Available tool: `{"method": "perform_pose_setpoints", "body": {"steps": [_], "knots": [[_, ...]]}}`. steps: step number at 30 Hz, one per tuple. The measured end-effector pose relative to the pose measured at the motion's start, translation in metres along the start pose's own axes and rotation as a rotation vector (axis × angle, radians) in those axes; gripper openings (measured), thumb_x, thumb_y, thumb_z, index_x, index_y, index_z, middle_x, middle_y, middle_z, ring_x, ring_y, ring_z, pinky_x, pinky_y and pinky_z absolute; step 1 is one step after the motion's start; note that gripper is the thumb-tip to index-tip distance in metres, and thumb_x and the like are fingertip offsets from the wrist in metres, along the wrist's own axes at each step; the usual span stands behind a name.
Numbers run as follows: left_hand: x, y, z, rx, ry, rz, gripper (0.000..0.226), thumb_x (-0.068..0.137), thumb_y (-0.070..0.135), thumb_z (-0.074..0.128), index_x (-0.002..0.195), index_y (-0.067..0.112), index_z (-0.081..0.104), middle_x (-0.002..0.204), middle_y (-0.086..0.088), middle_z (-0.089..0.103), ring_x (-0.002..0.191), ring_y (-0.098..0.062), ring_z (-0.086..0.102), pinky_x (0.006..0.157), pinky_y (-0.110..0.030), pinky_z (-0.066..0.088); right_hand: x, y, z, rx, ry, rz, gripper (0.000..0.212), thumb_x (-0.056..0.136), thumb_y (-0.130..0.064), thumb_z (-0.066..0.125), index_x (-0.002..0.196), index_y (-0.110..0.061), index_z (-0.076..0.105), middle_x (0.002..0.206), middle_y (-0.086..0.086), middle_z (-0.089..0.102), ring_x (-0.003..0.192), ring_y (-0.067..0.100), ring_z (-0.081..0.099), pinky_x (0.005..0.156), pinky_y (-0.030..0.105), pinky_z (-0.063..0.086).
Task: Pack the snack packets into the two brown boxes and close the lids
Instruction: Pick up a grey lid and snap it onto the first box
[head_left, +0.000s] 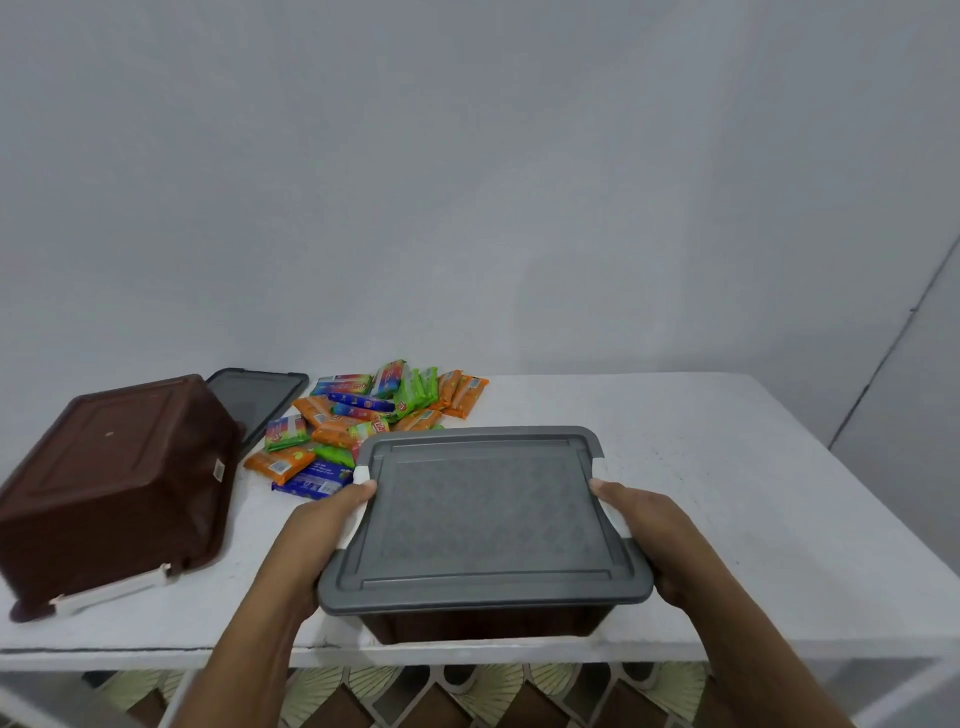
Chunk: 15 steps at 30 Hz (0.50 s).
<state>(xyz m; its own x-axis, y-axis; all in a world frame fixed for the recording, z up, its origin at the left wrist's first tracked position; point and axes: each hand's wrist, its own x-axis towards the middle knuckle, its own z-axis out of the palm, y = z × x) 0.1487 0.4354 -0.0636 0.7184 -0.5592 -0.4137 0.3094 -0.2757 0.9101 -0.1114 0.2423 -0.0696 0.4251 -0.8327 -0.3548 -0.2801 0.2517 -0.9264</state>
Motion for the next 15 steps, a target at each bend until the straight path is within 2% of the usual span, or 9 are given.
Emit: {"method": "perform_pose_setpoints", "body": {"steps": [2,4,5,7,9,11,12,15], "knots": [[0.000,0.001,0.003,0.017,0.032,0.034,0.034,0.094,0.041,0.068,0.113,0.012,0.066,0.103,-0.015,0.074,0.088,-0.033,0.074,0.060,-0.034,0.054,-0.003,-0.003,0.002,0.000,0.014,-0.010,0.031,0.099,-0.040,0.058,0.106,-0.012,0.069,0.099,0.006,0.073,0.088,0.028,0.072,0.062,0.037,0.060],[-0.003,0.002,0.005,0.022,0.036,0.056,0.031,0.094,0.038,0.068,0.109,0.011,0.068,0.100,-0.014,0.074,0.086,-0.032,0.073,0.061,-0.035,0.054,-0.004,-0.002,0.002,0.008,0.032,-0.009,0.031,0.099,-0.039,0.058,0.107,-0.011,0.069,0.102,0.008,0.073,0.091,0.030,0.072,0.070,0.043,0.062],[-0.003,0.004,0.005,0.021,0.030,0.063,0.028,0.094,0.036,0.069,0.107,0.010,0.069,0.097,-0.014,0.075,0.085,-0.033,0.074,0.064,-0.038,0.057,-0.004,-0.003,0.001,0.007,0.042,-0.003,0.031,0.099,-0.038,0.058,0.106,-0.011,0.070,0.103,0.009,0.073,0.091,0.031,0.072,0.072,0.045,0.063],[0.002,0.008,0.008,0.006,0.022,0.055,0.026,0.091,0.033,0.073,0.104,0.011,0.071,0.095,-0.014,0.078,0.085,-0.035,0.076,0.076,-0.048,0.062,-0.004,-0.005,-0.004,-0.001,0.050,0.004,0.030,0.099,-0.038,0.058,0.103,-0.011,0.070,0.103,0.010,0.073,0.089,0.030,0.073,0.069,0.043,0.063],[0.009,0.015,0.013,-0.026,0.008,0.063,0.031,0.085,0.032,0.079,0.108,0.012,0.074,0.101,-0.013,0.078,0.089,-0.035,0.076,0.084,-0.054,0.061,-0.002,-0.010,-0.014,0.012,0.063,0.002,0.030,0.098,-0.037,0.060,0.104,-0.010,0.071,0.103,0.009,0.073,0.087,0.029,0.073,0.063,0.038,0.060],[0.019,0.024,0.025,-0.041,-0.018,0.075,0.042,0.078,0.035,0.084,0.112,0.012,0.074,0.109,-0.012,0.077,0.092,-0.035,0.076,0.085,-0.057,0.060,0.004,-0.018,-0.028,0.060,0.072,-0.003,0.029,0.095,-0.033,0.064,0.103,-0.007,0.073,0.097,0.010,0.076,0.080,0.030,0.076,0.059,0.034,0.059],[0.021,0.030,0.035,-0.045,-0.033,0.073,0.043,0.078,0.036,0.084,0.113,0.013,0.074,0.109,-0.012,0.077,0.093,-0.035,0.076,0.085,-0.058,0.060,0.008,-0.023,-0.036,0.072,0.077,-0.010,0.028,0.094,-0.032,0.066,0.101,-0.006,0.074,0.094,0.010,0.078,0.078,0.029,0.076,0.059,0.034,0.059],[0.026,0.050,0.070,-0.043,-0.068,0.102,0.028,0.088,0.028,0.077,0.108,0.009,0.074,0.098,-0.013,0.079,0.089,-0.036,0.076,0.080,-0.051,0.061,0.033,-0.040,-0.061,0.076,0.107,-0.030,0.032,0.093,-0.032,0.068,0.104,-0.003,0.073,0.098,0.011,0.076,0.081,0.031,0.075,0.064,0.037,0.061]]}}
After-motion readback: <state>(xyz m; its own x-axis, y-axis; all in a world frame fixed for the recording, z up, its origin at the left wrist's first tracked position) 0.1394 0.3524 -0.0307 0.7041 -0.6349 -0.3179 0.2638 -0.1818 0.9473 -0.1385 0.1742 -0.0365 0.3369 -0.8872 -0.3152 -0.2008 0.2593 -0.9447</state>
